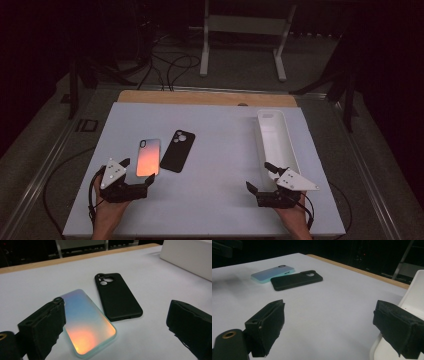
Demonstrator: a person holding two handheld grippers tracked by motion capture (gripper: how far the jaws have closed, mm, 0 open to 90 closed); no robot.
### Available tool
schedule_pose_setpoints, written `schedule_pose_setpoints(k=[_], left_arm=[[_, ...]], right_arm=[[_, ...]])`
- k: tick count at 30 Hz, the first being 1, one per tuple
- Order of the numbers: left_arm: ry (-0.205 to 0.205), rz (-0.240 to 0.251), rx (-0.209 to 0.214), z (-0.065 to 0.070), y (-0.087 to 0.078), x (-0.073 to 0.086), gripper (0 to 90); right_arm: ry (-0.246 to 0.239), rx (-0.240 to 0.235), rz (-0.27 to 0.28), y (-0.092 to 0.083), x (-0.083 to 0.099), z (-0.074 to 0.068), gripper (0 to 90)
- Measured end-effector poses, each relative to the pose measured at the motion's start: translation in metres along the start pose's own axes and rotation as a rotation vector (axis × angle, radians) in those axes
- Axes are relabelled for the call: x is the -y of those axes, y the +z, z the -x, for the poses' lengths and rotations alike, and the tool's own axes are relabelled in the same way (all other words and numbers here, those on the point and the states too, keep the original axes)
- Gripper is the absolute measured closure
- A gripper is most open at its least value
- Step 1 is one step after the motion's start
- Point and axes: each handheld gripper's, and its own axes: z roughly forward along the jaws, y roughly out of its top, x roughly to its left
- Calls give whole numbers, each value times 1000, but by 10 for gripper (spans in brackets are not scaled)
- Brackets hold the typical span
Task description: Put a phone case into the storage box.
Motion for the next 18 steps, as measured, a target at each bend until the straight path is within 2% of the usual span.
schedule_pose_setpoints(k=[3,5,9,12,13,15,18], left_arm=[[-12,-18,-38,1,7,-1,81],[-16,-29,-59,1,13,0,167],[-19,-62,-41,2,28,1,371],[5,-95,-7,4,35,2,570],[8,-108,-7,4,36,3,632],[13,-121,-20,5,39,3,708],[0,-124,-12,4,43,3,826]], right_arm=[[3,-1,0,0,0,0,102],[0,1,-2,1,0,-1,103],[-1,1,-4,2,0,-1,103],[1,4,-1,2,0,0,103],[2,4,-1,2,1,0,103],[1,10,-1,1,0,0,103],[-2,11,3,1,0,0,103]])
